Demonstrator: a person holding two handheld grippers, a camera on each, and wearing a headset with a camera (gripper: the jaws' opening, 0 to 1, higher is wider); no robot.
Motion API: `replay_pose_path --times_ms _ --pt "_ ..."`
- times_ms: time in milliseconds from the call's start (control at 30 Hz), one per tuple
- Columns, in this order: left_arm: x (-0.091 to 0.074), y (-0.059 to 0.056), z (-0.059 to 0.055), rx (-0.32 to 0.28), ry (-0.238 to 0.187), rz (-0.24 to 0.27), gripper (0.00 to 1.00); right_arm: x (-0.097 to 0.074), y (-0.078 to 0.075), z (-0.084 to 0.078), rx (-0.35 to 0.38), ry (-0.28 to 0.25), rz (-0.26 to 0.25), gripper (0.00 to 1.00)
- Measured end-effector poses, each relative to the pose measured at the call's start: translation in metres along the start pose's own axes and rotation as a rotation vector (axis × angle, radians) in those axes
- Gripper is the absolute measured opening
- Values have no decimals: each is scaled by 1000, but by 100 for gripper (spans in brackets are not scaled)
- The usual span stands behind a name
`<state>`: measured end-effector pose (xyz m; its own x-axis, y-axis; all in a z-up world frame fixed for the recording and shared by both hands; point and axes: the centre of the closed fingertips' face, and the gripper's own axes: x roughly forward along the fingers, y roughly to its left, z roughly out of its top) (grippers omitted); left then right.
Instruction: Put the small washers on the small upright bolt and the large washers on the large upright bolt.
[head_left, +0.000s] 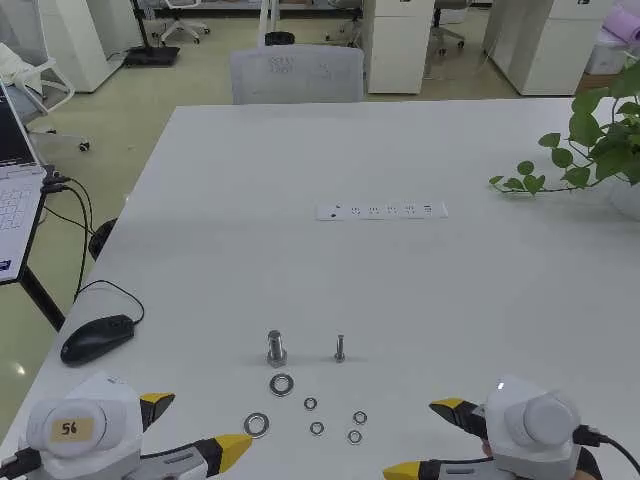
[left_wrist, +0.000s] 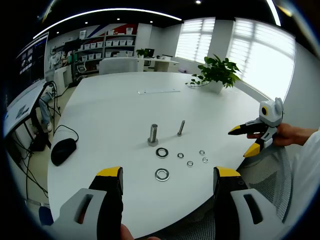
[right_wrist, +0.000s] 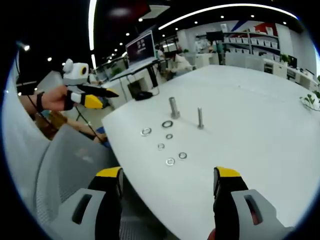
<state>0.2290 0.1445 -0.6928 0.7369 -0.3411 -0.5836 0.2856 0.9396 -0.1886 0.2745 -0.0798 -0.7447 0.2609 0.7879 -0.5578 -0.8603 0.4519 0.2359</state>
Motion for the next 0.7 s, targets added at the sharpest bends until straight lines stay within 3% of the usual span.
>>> replay_pose_path --times_ms 700 --pt "0 -1 0 -1 -1 -4 73 1 1 0 -1 2 3 75"
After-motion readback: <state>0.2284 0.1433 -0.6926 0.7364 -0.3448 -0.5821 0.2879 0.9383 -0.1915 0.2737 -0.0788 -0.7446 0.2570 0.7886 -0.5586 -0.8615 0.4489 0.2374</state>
